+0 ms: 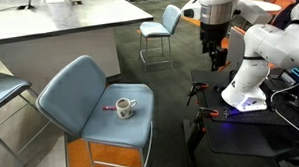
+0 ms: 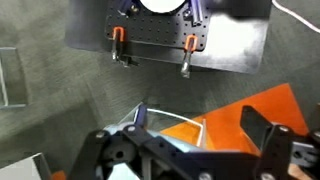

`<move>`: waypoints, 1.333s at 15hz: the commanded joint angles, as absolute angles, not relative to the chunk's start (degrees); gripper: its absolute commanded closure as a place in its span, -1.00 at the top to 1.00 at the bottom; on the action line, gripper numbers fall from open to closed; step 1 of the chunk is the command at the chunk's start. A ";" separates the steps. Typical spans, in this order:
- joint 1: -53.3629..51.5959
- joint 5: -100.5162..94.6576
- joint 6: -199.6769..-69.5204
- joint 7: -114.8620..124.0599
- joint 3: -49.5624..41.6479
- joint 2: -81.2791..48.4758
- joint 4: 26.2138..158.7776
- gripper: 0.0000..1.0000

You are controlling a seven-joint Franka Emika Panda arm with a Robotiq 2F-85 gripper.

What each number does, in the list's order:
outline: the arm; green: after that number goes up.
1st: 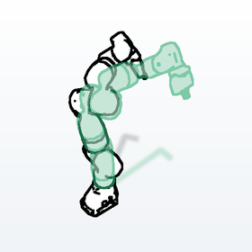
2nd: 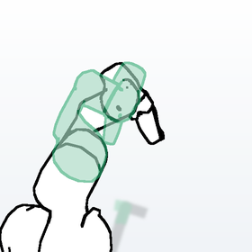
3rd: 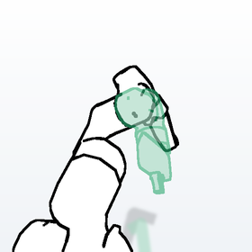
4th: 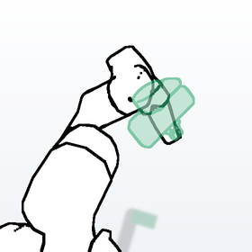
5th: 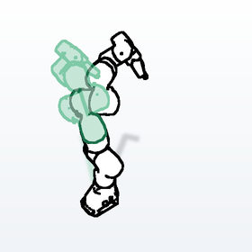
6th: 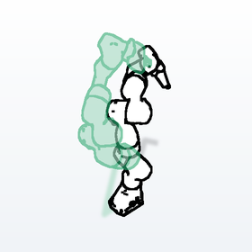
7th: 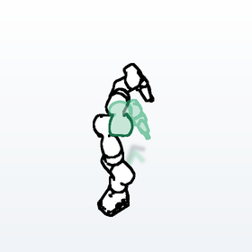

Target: Move the white mug to the right

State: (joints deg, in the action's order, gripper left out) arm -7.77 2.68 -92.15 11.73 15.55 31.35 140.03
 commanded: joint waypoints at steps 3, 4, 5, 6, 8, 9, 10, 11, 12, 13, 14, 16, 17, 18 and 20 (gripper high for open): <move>-7.51 1.55 -96.45 9.20 12.37 29.06 139.67 1.00; -6.82 1.10 -98.69 8.04 11.08 27.47 139.37 1.00; -6.18 0.62 -101.07 6.80 9.81 25.90 139.10 1.00; -5.58 0.42 -104.02 4.49 8.05 23.65 138.72 1.00; -3.95 -0.38 -109.20 1.37 5.40 18.12 137.21 1.00; -3.26 -0.53 -111.96 -0.30 4.16 14.98 136.15 1.00; -2.60 -0.60 -114.42 -1.63 3.13 11.74 134.78 1.00; -2.10 -0.24 -117.34 -3.11 2.14 8.27 133.22 1.00; -1.68 0.15 -119.48 -3.85 1.45 4.73 131.23 1.00; -1.34 0.57 -122.04 -4.52 0.89 1.07 129.32 1.00; -1.02 0.96 -124.27 -4.76 0.55 -2.47 127.19 1.00; -0.48 1.25 -128.71 -4.64 0.16 -9.88 122.52 1.00; -0.25 1.68 -130.29 -4.28 0.17 -13.69 119.93 1.00; 0.12 2.47 -131.69 -4.57 0.40 -16.93 117.65 1.00; 0.74 3.71 -133.93 -4.31 0.75 -23.11 113.56 1.00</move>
State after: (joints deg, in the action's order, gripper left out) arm -0.17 1.53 -132.92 -3.56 0.15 -16.45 119.43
